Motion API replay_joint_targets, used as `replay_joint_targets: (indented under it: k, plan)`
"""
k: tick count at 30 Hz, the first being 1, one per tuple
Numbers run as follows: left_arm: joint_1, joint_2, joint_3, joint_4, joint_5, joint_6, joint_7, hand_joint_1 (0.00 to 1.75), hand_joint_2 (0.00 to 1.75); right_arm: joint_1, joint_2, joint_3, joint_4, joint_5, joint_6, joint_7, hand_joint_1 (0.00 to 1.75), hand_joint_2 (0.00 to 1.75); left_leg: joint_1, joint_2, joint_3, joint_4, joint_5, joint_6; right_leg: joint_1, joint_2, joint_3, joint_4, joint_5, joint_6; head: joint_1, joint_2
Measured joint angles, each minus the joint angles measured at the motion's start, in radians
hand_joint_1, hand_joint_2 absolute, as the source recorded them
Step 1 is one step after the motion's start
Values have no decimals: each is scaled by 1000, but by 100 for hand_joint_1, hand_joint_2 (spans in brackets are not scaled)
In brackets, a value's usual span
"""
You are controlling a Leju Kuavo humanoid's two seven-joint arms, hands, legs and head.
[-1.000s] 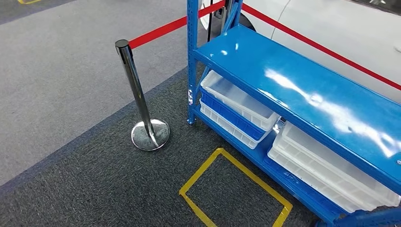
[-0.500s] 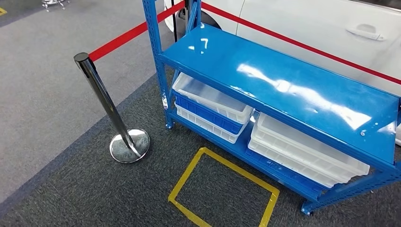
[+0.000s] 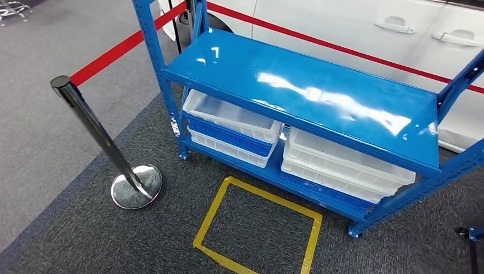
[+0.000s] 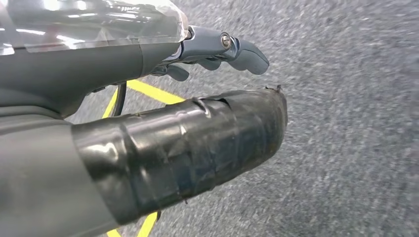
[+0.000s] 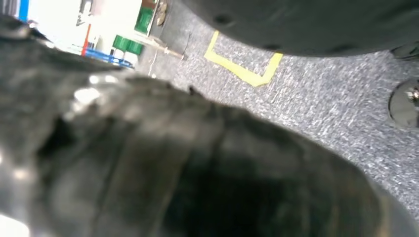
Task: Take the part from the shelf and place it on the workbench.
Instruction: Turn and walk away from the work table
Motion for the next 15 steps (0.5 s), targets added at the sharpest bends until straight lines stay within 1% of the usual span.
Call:
replay_joint_targets:
  k: [1,2,3,4,5,6,7,8,9,10,11,12,13,14,15]
  plan:
    - [-1,0,0,0,0,0,0,0,0,-1,0,0,0,0,0,0,0,0,-1,10,3,-2,-1,-5,5,-2,0,-6,-4,-6,0,0]
    - [-3,-1,0,0,0,0,0,0,0,-1,0,0,0,1,0,0,0,0,-1,19,7,-5,-2,-10,5,10,0,-10,-2,-10,0,0]
    - [-5,-1,0,0,0,0,0,0,0,1,0,0,0,2,0,0,0,0,0,14,10,-2,-5,-15,1,20,4,-17,2,-13,0,0]
    - [-6,-1,0,0,0,0,-1,0,0,2,1,0,0,2,0,0,0,0,1,-5,7,10,-15,-20,-3,30,9,-25,6,-17,-1,0]
    - [-6,-1,0,0,0,0,-1,0,0,2,1,0,0,3,1,0,0,0,2,-32,-4,39,-35,-25,-8,40,14,-34,11,-22,-1,0]
    - [-5,-1,0,0,0,0,-1,0,0,1,1,0,0,3,1,0,0,0,4,-63,-28,89,-65,-28,-12,49,17,-40,14,-26,-2,0]
    - [-4,-1,0,0,0,0,-2,0,0,0,1,0,0,4,1,0,0,0,5,-83,-59,152,-98,-30,-14,60,17,-41,15,-29,-3,0]
    - [-2,-1,1,0,0,0,-2,0,0,-1,1,0,0,4,1,0,0,0,6,-90,-91,215,-124,-33,-14,72,17,-41,15,-30,-3,0]
    - [0,-1,1,0,0,0,-2,0,0,-2,2,0,0,4,1,0,0,0,7,-92,-115,261,-136,-35,-14,85,17,-39,14,-30,-3,0]
    - [1,0,1,0,0,0,-1,0,0,-1,2,0,0,5,1,0,0,0,8,-93,-124,272,-125,-38,-15,100,17,-37,14,-29,-3,0]
    - [2,0,1,0,0,0,-1,0,0,-1,3,0,1,5,2,0,0,0,9,-94,-117,248,-98,-39,-17,114,18,-34,12,-27,-3,0]
    - [2,0,1,0,1,0,-1,0,0,-1,3,0,1,5,2,0,0,0,12,-101,-93,190,-57,-40,-18,129,18,-29,10,-23,-3,0]
    - [3,0,1,0,1,0,-1,0,0,-1,4,0,1,6,2,0,0,0,15,-119,-65,122,-21,-41,-19,141,17,-23,6,-18,-3,0]
    - [3,0,1,0,1,0,0,0,0,-1,4,0,1,6,2,0,0,0,17,-138,-42,66,0,-40,-19,153,12,-13,1,-12,-3,0]
    - [4,1,1,0,1,0,0,0,0,-2,4,0,1,6,2,0,0,0,19,-154,-27,28,11,-38,-19,164,7,-6,-2,-5,-2,0]
